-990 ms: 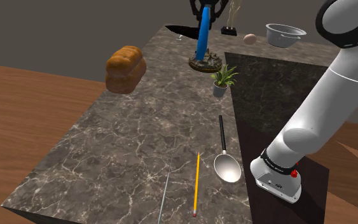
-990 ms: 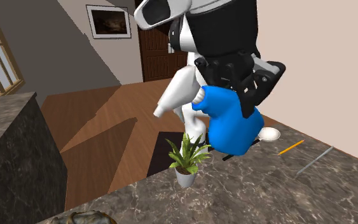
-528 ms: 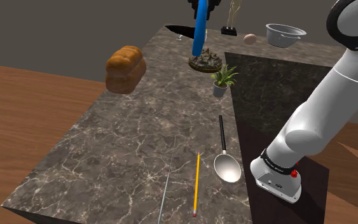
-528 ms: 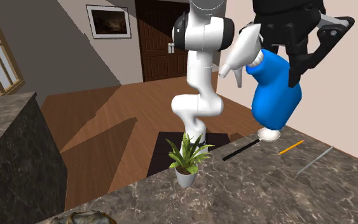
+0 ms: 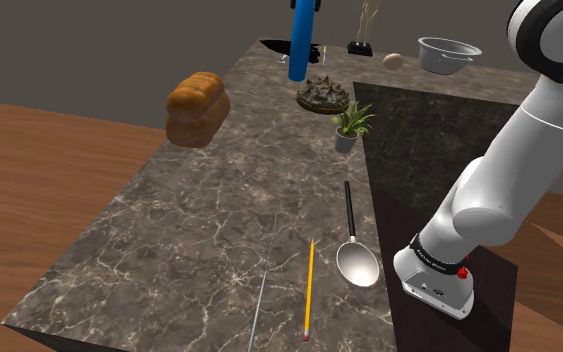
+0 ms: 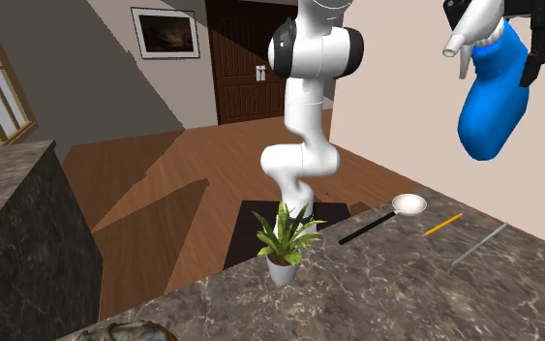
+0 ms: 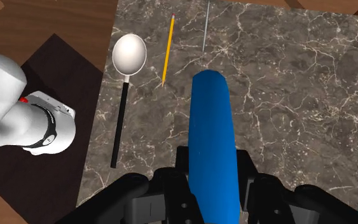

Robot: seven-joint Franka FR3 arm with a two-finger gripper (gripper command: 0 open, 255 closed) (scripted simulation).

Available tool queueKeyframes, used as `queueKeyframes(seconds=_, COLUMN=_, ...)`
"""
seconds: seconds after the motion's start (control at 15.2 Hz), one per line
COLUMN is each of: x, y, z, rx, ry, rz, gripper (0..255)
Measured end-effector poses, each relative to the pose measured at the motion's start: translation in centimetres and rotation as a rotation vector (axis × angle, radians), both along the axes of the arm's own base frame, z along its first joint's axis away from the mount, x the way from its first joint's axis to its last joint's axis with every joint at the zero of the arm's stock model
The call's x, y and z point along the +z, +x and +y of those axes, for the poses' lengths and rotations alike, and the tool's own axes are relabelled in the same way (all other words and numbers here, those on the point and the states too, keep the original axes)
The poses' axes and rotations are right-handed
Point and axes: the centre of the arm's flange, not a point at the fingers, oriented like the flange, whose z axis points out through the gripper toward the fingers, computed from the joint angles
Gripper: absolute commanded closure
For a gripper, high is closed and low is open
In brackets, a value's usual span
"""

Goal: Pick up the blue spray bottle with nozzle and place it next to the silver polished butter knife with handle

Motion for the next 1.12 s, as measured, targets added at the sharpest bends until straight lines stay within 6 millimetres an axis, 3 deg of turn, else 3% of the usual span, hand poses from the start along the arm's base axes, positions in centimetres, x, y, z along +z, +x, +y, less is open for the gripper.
queueKeyframes(seconds=0.26, x=2.8, y=-1.3, z=4.1, rx=0.0, ry=0.0, rz=0.0, gripper=255)
queueKeyframes(seconds=0.33, x=2.7, y=-1.5, z=4.5, rx=-0.001, ry=0.0, rz=0.001, gripper=255)
queueKeyframes(seconds=1.12, x=-3.2, y=-1.7, z=4.9, rx=-0.002, ry=0.0, rz=0.002, gripper=255)
